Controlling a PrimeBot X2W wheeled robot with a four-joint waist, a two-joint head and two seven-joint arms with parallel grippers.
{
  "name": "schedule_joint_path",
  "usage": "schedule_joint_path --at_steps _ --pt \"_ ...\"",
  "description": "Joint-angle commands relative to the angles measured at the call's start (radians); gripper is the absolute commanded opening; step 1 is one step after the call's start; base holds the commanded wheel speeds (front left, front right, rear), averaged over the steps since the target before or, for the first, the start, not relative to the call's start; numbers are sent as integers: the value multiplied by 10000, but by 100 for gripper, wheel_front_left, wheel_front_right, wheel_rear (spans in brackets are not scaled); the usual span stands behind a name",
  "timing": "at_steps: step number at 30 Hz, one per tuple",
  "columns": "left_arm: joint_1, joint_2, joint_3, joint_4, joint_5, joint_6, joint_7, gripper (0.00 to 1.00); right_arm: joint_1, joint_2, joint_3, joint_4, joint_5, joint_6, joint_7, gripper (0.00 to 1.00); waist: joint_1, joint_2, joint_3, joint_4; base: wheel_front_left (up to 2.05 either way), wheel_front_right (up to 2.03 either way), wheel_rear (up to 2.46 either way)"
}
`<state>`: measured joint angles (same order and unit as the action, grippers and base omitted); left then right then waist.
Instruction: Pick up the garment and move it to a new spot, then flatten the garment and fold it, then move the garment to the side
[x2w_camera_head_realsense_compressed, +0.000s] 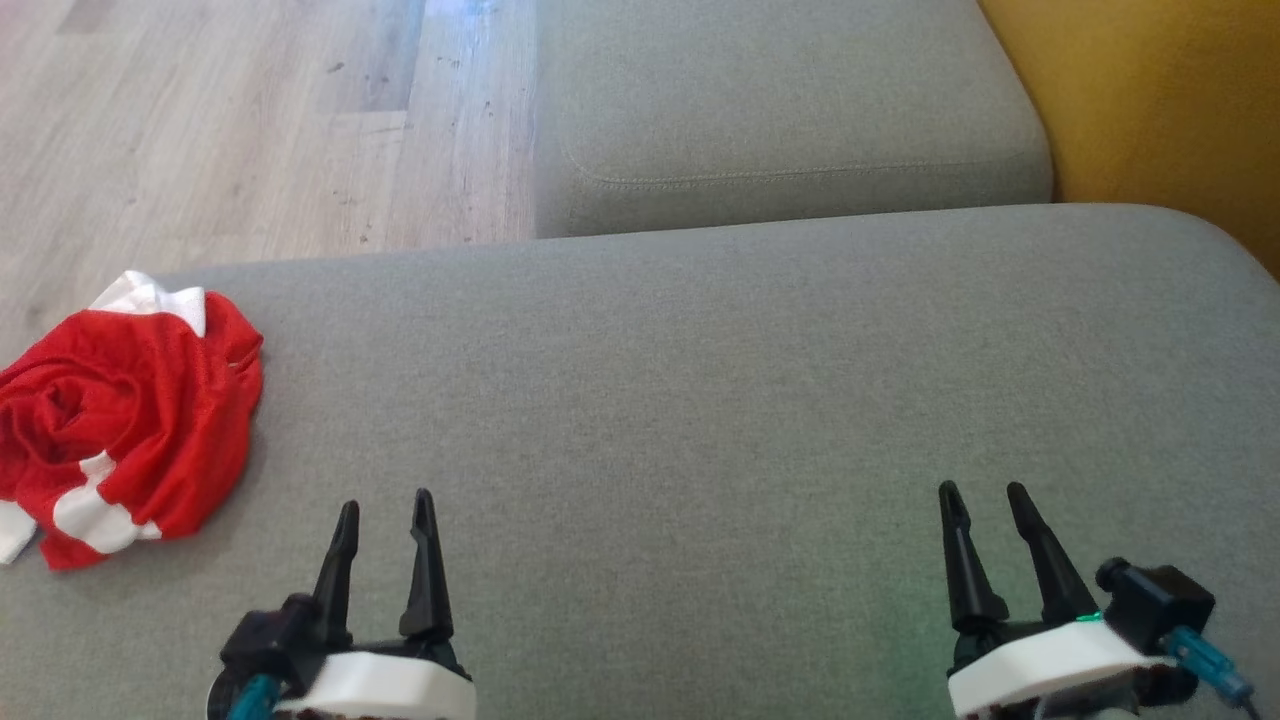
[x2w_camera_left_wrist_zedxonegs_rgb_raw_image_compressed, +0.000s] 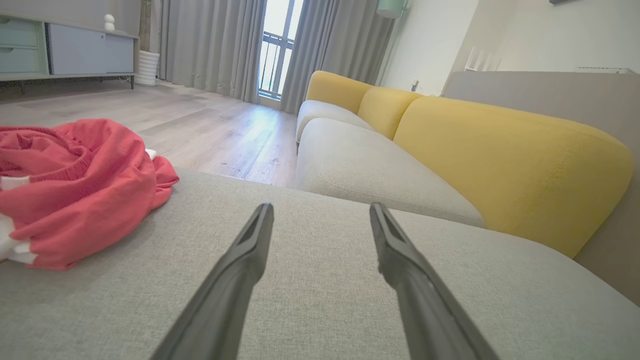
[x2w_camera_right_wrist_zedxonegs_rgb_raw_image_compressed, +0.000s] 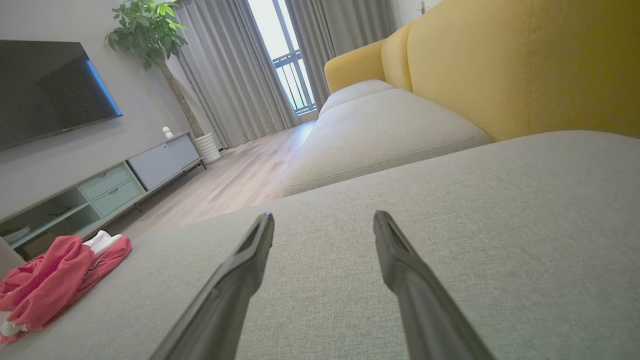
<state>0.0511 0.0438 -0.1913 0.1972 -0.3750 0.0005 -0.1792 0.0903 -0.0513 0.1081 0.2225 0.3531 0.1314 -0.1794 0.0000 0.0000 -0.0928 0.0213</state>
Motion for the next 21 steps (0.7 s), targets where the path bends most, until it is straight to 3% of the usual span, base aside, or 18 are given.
schedule_joint_path --at_steps 1,21 --pt "-268 54 199 -317 313 61 -181 100 -318 -72 176 -361 -293 -6 -184 100 0 0 -16 2 0 0 0" --pt "-123 64 114 190 2346 206 -805 100 -58 -10 344 -426 -2794 -7 -804 100 0 0 -240 -35 0 0 0"
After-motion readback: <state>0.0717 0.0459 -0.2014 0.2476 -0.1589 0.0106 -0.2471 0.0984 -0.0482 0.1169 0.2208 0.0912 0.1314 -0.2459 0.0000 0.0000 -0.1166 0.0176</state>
